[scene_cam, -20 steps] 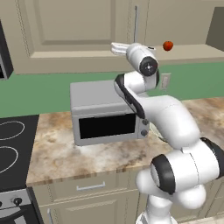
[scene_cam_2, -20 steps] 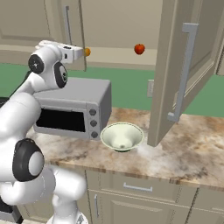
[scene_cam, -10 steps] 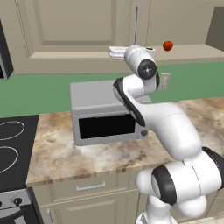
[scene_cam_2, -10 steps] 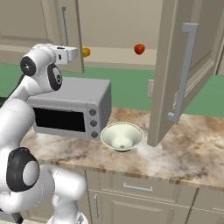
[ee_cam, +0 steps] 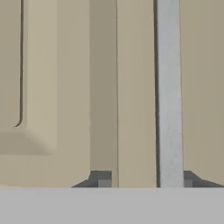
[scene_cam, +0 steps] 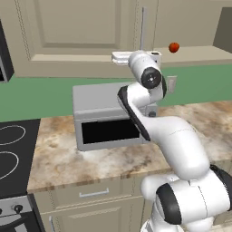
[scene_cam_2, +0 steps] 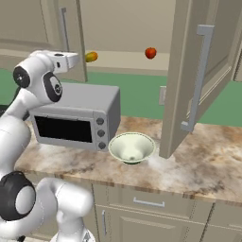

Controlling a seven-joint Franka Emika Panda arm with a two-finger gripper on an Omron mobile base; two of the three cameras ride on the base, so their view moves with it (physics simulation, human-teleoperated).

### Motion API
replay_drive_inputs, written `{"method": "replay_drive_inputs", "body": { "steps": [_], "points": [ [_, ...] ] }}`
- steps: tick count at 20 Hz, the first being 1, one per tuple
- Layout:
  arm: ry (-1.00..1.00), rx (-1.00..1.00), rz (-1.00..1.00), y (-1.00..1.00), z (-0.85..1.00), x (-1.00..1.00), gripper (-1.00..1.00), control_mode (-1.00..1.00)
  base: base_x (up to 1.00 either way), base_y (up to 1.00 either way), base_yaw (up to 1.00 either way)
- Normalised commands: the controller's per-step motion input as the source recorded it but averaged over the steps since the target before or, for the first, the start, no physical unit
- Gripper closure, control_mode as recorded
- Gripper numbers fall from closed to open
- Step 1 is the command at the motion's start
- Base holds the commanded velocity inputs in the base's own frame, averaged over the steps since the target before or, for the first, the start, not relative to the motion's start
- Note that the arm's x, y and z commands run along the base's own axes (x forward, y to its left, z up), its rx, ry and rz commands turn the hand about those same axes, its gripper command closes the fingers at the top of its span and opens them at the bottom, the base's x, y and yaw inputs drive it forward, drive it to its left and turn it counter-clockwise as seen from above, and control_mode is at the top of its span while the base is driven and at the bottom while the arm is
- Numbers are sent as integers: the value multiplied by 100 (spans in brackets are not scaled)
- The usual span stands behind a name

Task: Open the cabinet. Pick the mango and apple from the cabinet and place them into the bowl. Then close the cabinet.

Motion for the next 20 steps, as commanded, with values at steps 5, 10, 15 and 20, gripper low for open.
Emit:
{"method": "replay_drive_inputs", "body": {
  "steps": [5, 10, 15, 20],
  "points": [
    [-17, 0, -14, 100, 16, -59, 100, -100, 0, 0, 0],
    [-18, 0, -15, 100, 24, -54, 100, -100, 0, 0, 0],
    [-17, 0, -17, 100, 26, -38, 100, -100, 0, 0, 0],
    [-14, 0, -19, 100, 26, -30, 100, -100, 0, 0, 0]
  ]
}}
